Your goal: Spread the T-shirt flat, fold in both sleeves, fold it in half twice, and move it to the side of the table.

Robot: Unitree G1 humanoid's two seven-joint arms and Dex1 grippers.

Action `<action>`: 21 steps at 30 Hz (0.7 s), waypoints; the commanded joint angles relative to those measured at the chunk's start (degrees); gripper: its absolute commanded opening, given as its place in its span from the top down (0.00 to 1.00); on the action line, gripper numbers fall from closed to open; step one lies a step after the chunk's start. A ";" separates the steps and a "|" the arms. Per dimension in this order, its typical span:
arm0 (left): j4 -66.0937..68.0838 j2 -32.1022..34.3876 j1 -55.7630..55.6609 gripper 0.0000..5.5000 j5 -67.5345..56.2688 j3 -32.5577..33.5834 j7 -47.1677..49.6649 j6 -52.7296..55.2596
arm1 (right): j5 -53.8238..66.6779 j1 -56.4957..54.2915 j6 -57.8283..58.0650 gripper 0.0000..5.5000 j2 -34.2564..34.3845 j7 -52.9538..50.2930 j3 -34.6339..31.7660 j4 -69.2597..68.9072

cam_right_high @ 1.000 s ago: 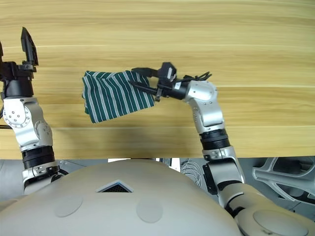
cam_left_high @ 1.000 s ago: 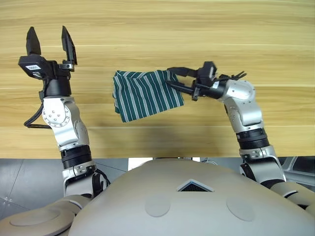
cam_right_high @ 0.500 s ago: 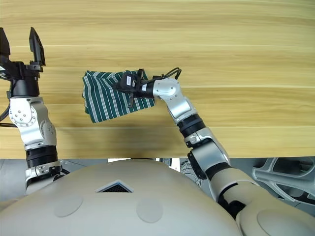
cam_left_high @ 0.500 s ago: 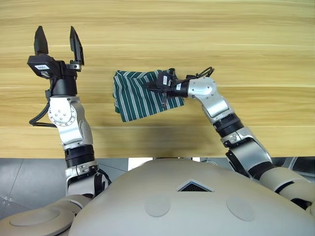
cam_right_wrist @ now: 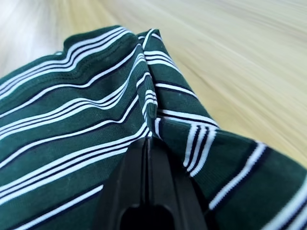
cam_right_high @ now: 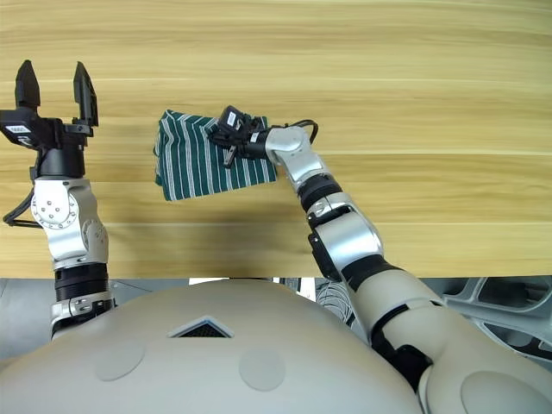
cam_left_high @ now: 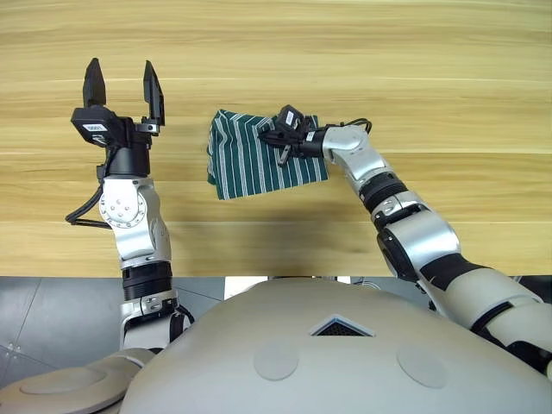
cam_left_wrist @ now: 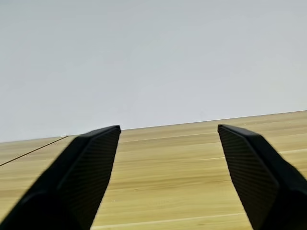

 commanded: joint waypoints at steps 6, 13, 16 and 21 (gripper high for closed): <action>0.69 0.09 -0.72 0.34 0.29 -1.23 -0.87 -0.13 | -0.25 -1.27 -2.78 1.00 -1.17 2.93 -4.04 5.03; 0.50 0.00 -0.36 0.34 0.35 -1.45 -0.89 -0.39 | -2.00 -3.39 1.77 1.00 -2.95 -7.78 -6.60 8.78; 0.00 0.11 -0.31 0.34 0.22 -1.21 -0.72 -0.51 | 1.34 -4.72 4.68 1.00 -6.69 -15.72 -13.05 11.89; -0.61 0.05 0.02 0.34 0.20 -0.99 -0.36 -0.68 | 6.40 -4.09 6.12 1.00 -16.20 -30.15 -23.76 15.20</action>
